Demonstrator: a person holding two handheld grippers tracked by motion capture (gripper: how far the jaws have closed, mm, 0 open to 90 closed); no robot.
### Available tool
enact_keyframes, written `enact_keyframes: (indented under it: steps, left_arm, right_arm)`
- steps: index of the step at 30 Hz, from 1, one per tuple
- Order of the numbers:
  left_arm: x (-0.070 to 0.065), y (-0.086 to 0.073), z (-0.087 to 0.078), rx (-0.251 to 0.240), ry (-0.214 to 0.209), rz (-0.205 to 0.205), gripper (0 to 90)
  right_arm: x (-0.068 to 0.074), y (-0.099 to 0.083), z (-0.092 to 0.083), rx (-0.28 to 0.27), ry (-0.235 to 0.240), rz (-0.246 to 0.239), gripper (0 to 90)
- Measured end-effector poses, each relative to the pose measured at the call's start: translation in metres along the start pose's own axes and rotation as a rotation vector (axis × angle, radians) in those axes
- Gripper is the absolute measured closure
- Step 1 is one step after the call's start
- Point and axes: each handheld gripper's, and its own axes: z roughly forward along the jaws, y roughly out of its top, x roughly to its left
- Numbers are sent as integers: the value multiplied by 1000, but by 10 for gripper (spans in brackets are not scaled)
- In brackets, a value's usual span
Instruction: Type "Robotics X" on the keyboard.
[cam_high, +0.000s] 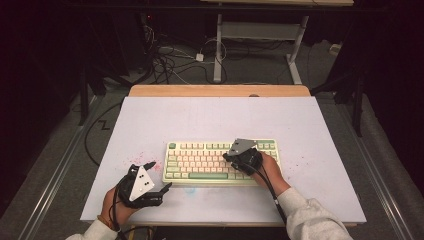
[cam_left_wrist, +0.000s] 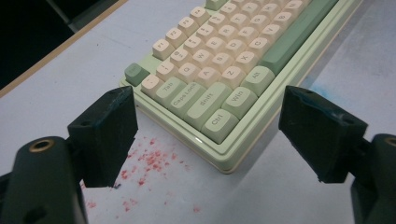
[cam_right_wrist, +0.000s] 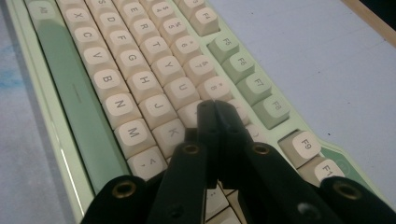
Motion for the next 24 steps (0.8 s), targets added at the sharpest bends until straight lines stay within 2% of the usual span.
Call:
enact_keyframes:
  steps: [4,9,14,16,24]
  left_arm:
    - [-1,0,2,11,-8,12,189]
    - [-2,0,3,14,-11,15,189]
    - [-2,-1,4,25,-17,17,189]
    - [-2,0,4,25,-17,20,189]
    - [-2,-1,4,31,-25,15,190]
  right_arm:
    - [1,2,4,19,-22,-9,900]
    - [2,4,7,20,-21,-15,900]
    - [2,4,7,47,-8,-22,900]
    - [3,4,6,39,0,-20,900]
    - [1,3,-11,-39,-19,13,900]
